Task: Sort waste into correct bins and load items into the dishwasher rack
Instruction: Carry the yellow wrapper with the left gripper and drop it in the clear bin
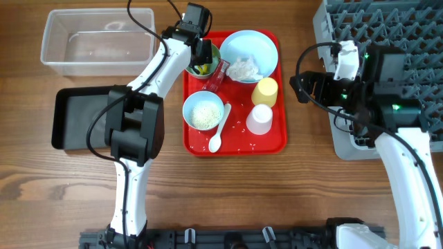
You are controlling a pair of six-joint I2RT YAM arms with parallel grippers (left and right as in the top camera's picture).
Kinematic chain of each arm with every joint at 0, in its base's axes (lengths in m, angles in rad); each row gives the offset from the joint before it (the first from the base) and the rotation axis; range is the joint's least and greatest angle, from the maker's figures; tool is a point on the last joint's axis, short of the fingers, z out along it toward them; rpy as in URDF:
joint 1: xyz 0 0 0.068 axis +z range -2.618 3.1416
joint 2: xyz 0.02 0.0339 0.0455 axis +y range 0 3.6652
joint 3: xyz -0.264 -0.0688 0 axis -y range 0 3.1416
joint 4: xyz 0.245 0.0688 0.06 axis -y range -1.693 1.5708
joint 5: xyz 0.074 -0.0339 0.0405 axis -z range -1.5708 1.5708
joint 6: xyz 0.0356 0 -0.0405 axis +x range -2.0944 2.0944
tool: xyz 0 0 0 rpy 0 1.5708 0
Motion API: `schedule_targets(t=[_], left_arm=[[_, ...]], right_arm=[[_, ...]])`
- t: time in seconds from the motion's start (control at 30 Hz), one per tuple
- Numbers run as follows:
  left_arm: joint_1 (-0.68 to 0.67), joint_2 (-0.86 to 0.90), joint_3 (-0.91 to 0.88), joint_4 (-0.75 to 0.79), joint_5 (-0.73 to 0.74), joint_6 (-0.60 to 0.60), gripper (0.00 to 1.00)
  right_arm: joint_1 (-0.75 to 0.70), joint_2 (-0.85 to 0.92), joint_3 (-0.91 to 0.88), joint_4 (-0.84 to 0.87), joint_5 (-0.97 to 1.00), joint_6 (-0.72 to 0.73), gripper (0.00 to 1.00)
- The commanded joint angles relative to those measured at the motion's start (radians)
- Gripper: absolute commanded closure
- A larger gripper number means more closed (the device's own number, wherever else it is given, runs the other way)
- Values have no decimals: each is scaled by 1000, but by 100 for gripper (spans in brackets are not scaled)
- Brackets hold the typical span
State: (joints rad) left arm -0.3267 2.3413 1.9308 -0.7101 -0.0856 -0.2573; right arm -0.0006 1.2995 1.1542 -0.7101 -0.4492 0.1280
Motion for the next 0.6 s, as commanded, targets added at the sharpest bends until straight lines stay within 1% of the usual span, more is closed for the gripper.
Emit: schedule_targets(t=[0.0,0.13,0.2,0.27,0.37,0.57], left_arm=[[4,-43,1,-8,-16,-13,96],[9,-179,1,-45,-22,-8,96],[19,-259,1,-65,-66,-8,96],[44,-325,1,-89,-144,-8,96],[108,-351,1,-114,-219,-8,96],[290,-314,1,-108,-200,-9,96]], right_arm=[[3,18,16,-3,12,6,0],[3,19,16,-2,12,5,0],[3,19,16,-2,13,5,0],[3,19,16,-2,13,3,0],[3,19,16,-2,13,3,0],[3,19,16,-2,13,3,0]])
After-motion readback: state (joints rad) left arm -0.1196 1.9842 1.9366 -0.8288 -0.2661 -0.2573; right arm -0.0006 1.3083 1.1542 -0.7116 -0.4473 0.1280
